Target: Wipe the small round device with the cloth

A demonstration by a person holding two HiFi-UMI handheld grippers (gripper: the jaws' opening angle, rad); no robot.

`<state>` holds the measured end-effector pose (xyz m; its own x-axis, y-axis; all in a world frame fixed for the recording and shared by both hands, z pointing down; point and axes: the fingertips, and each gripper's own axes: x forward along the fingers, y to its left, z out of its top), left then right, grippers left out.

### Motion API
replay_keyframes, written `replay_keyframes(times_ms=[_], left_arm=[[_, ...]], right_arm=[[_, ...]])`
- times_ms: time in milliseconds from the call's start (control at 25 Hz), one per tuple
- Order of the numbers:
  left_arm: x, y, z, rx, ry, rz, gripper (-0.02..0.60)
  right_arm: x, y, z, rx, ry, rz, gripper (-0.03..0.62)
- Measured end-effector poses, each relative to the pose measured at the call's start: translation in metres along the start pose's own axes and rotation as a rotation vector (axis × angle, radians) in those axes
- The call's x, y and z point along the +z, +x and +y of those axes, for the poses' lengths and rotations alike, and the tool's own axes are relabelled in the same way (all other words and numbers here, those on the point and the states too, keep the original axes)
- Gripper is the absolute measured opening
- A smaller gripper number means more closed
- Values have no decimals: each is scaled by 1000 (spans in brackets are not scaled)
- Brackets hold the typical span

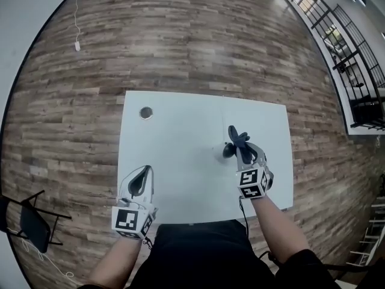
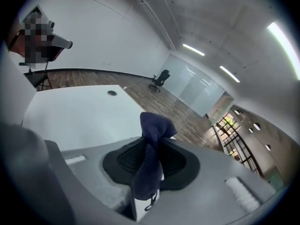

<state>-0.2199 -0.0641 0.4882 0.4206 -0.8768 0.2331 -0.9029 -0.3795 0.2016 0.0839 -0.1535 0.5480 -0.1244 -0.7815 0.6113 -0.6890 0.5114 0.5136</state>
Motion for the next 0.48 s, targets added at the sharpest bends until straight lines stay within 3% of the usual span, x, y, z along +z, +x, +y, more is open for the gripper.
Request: replay_keyframes(times_ms=[160,480], left_arm=[[5,2,-7,-32,45,13,8],[12,-19,-4,57,86,7,8]], right_arm=[[-2,18,48,119,-63,23,80],[-1,27,87,256,-69,-18,80]])
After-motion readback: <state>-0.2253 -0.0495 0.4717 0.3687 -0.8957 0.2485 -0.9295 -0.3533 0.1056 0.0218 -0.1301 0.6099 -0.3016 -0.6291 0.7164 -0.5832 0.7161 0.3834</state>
